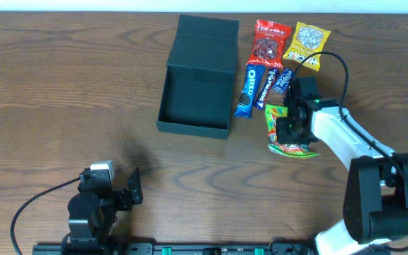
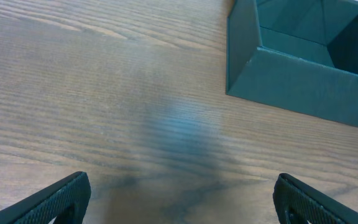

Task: Pack container
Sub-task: 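Reach the right gripper to the Haribo Worms bag and grasp it, then carry the Haribo bag into the green box and release it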

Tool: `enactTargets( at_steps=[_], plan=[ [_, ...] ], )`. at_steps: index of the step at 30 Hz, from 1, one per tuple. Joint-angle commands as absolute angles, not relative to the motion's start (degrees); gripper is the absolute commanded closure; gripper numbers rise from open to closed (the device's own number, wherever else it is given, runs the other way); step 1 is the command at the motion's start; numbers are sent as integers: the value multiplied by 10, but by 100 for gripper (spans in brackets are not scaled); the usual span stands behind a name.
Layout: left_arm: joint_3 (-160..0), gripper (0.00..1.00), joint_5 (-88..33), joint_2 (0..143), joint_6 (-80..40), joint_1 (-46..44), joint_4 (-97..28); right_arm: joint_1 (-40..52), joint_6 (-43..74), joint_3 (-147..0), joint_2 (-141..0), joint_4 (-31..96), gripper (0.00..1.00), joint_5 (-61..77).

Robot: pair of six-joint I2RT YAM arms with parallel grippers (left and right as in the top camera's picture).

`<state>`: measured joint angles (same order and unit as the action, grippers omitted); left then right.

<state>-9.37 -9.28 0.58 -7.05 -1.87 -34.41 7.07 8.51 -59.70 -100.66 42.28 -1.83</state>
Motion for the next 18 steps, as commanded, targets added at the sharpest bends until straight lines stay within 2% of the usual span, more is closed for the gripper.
enactTargets(
  at_steps=[1, 5, 9, 14, 18],
  plan=[
    [-90, 5, -101, 2, -68, -15, -342, 67, 96, -648, -1003, 468, 99, -15],
    [-90, 5, -101, 2, -68, -15, -342, 72, 133, -716, -966, 536, 99, -15],
    [-90, 5, -101, 2, -68, -15, -342, 105, 139, -763, -905, 542, 98, -1],
    [-90, 5, -101, 2, -68, -15, -342, 203, 249, -778, -843, 440, 99, -2],
    [-90, 5, -101, 2, -69, -15, -342, 284, 324, -778, -871, 339, 99, -1]
  ],
)
